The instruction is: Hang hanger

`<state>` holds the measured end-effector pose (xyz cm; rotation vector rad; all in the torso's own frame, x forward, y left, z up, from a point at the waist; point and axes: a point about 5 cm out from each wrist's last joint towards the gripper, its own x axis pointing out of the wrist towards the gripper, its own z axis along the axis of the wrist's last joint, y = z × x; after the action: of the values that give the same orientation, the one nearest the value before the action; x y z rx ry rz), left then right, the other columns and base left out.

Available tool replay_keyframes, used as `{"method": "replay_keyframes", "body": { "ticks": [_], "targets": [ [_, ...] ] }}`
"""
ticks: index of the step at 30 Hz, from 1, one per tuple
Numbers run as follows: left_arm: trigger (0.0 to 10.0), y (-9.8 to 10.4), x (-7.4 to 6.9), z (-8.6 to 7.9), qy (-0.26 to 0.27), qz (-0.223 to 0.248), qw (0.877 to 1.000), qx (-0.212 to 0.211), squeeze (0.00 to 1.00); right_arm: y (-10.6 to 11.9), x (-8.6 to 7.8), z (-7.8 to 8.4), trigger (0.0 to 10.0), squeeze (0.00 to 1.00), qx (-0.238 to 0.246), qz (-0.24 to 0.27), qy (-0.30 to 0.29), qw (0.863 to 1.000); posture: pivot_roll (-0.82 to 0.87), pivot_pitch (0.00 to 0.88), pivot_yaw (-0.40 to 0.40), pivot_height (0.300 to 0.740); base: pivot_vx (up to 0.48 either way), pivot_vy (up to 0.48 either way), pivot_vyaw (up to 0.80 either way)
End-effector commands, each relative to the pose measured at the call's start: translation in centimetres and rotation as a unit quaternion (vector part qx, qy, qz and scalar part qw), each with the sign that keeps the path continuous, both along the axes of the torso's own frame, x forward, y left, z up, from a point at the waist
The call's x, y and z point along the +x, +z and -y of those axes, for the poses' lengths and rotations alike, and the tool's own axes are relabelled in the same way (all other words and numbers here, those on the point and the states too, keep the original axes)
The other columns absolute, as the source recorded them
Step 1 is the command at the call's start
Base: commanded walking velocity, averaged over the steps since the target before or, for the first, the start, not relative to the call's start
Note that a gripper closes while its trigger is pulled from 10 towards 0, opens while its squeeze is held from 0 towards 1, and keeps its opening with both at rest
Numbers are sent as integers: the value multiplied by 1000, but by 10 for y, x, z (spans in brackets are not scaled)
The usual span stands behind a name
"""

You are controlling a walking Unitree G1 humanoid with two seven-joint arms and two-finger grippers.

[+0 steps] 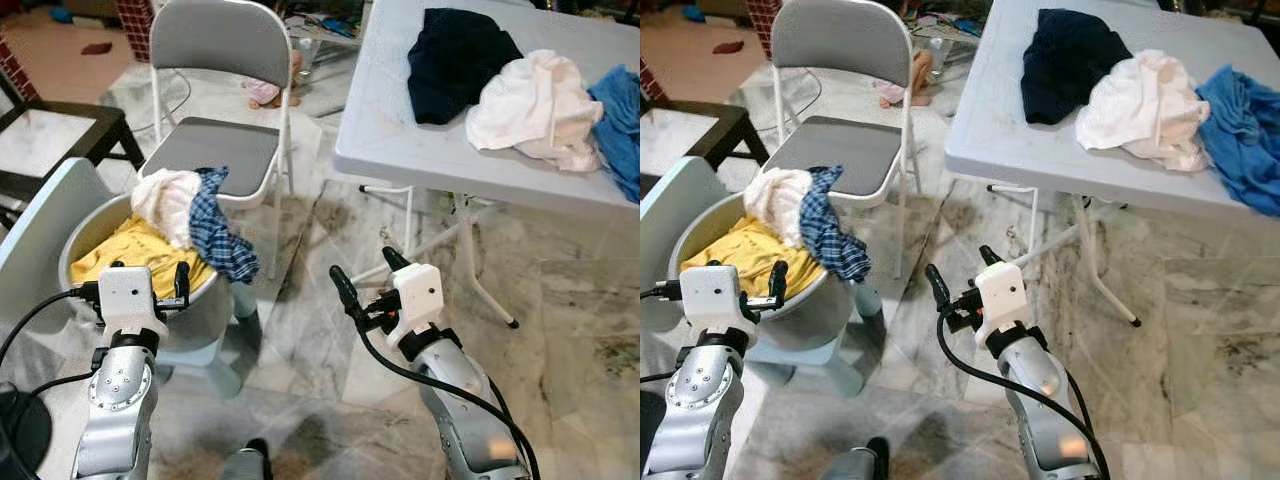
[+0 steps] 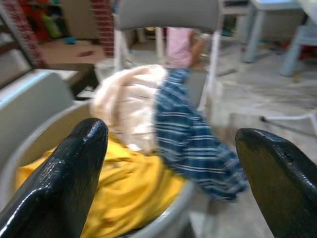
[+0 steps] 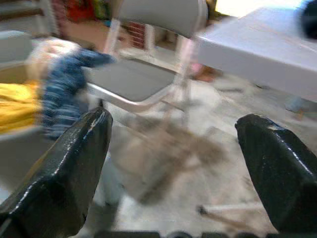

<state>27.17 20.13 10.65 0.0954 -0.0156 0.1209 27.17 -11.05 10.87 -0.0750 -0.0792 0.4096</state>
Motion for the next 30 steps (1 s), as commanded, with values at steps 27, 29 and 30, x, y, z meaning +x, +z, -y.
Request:
{"method": "replay_keyframes", "body": {
  "ticks": [27, 29, 30],
  "targets": [
    [10000, -20, 23, -5, -10, -48, 998, -26, 0, 7, -7, -12, 10000, 0, 5, 8, 42, 999, 160, 233, -89, 740, 115, 110, 0],
    [10000, -22, 29, 4, -30, -53, 997, -39, 0, 8, -10, -12, 10000, 0, 0, 8, 47, 999, 148, 239, -92, 740, 0, 0, 0],
    [10000, -24, 32, 11, -48, -59, 996, -41, 0, 7, -11, -12, 10000, 0, -4, 7, 49, 999, 137, 250, -93, 740, 0, 0, 0]
  ]
}}
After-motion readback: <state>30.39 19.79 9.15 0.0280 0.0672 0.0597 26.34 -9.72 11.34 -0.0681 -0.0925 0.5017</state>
